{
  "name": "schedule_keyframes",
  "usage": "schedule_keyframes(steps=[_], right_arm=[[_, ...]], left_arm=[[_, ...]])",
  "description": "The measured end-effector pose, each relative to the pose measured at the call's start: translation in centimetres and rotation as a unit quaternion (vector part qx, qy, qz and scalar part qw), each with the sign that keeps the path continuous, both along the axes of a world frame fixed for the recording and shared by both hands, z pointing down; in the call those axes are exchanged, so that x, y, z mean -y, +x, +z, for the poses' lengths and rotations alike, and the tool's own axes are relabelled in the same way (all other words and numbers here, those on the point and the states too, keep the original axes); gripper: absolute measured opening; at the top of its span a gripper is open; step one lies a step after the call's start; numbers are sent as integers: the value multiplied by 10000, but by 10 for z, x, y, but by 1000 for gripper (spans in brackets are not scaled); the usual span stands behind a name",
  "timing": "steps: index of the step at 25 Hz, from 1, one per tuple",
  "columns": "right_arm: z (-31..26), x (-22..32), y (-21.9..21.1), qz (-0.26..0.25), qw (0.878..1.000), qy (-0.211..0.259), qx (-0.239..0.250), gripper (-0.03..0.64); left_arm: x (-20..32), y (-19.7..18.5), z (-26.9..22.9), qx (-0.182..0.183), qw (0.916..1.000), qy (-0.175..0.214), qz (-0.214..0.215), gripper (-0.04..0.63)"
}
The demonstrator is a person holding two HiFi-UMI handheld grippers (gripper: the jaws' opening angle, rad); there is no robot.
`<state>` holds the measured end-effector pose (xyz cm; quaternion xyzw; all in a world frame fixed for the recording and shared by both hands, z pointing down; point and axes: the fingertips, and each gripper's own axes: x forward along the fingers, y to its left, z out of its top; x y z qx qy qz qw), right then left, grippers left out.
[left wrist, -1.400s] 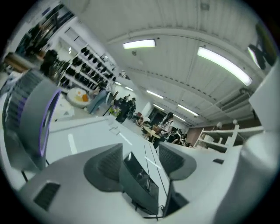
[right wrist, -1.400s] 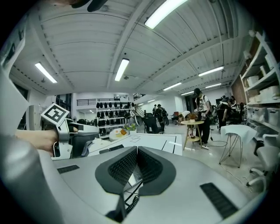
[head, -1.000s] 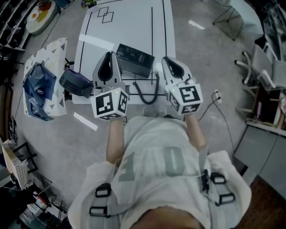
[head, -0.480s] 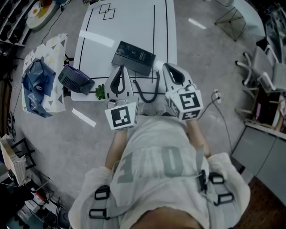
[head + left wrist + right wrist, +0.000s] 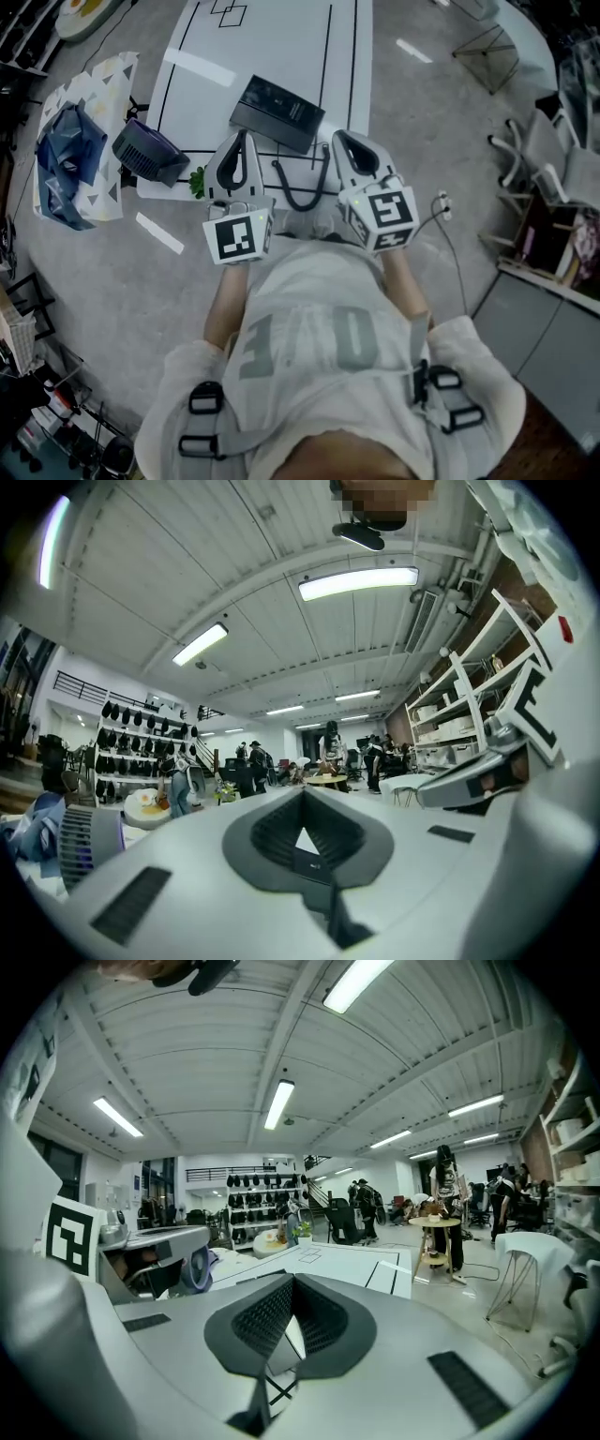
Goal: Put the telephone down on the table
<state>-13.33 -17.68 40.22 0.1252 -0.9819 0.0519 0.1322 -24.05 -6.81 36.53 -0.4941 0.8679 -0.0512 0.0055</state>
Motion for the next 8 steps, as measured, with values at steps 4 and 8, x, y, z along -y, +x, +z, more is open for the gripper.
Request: schedule_keyframes(steps=[4, 8], right_arm=[[-5, 5, -4, -42, 10000, 8, 61, 8], [2, 13, 4, 75, 9999, -99, -70, 8]], left_arm=[[27, -19, -19, 141, 9999, 16, -64, 5], [53, -19, -44, 194, 9988, 452, -1, 5]])
